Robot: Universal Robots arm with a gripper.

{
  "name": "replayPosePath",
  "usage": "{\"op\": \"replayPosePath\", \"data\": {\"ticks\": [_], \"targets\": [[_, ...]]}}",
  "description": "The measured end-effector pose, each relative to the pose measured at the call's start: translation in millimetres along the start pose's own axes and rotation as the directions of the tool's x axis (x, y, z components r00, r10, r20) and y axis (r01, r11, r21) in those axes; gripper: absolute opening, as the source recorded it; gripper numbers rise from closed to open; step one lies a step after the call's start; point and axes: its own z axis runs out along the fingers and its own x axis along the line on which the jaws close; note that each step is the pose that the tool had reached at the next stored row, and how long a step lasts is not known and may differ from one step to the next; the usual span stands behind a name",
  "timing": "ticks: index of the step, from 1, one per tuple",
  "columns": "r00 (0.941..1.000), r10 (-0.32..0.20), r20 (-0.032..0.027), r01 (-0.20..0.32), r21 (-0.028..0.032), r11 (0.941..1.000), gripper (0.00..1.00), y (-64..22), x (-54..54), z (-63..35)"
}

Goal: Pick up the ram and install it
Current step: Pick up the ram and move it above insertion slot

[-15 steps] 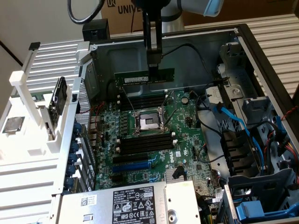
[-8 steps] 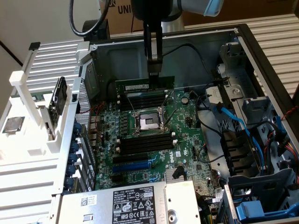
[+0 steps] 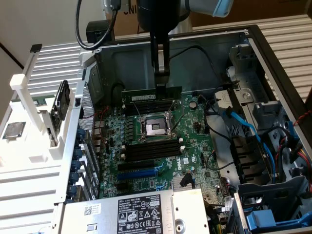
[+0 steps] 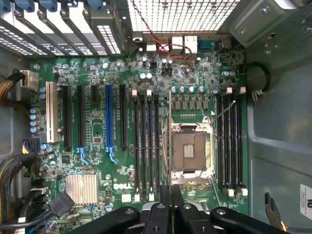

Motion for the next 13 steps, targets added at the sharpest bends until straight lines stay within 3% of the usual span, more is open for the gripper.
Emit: {"op": "replayPosePath", "data": {"ticks": [2, 6, 7, 9, 11, 13], "targets": [[1.0, 0.0, 0.0001, 0.0, 0.0001, 1.0, 0.12, -0.2, 1.3, 5.4], [1.0, 0.0, 0.0015, 0.0, -0.0001, 1.0, 0.12, -1.0, 17.5, 15.7], [1.0, 0.0, 0.0037, 0.0, -0.0001, 1.0, 0.12, -1.1, 18.8, 19.2], [0.9998, -0.003, 0.0175, 0.003, -0.0007, 1.0, 0.12, -1.4, 23.4, 21.8], [0.9997, -0.004, 0.0257, 0.004, -0.001, 1.0, 0.12, -1.6, 28.8, 22.5], [0.9996, -0.004, 0.0266, 0.004, -0.001, 1.0, 0.12, -1.8, 32.9, 24.0]]}}
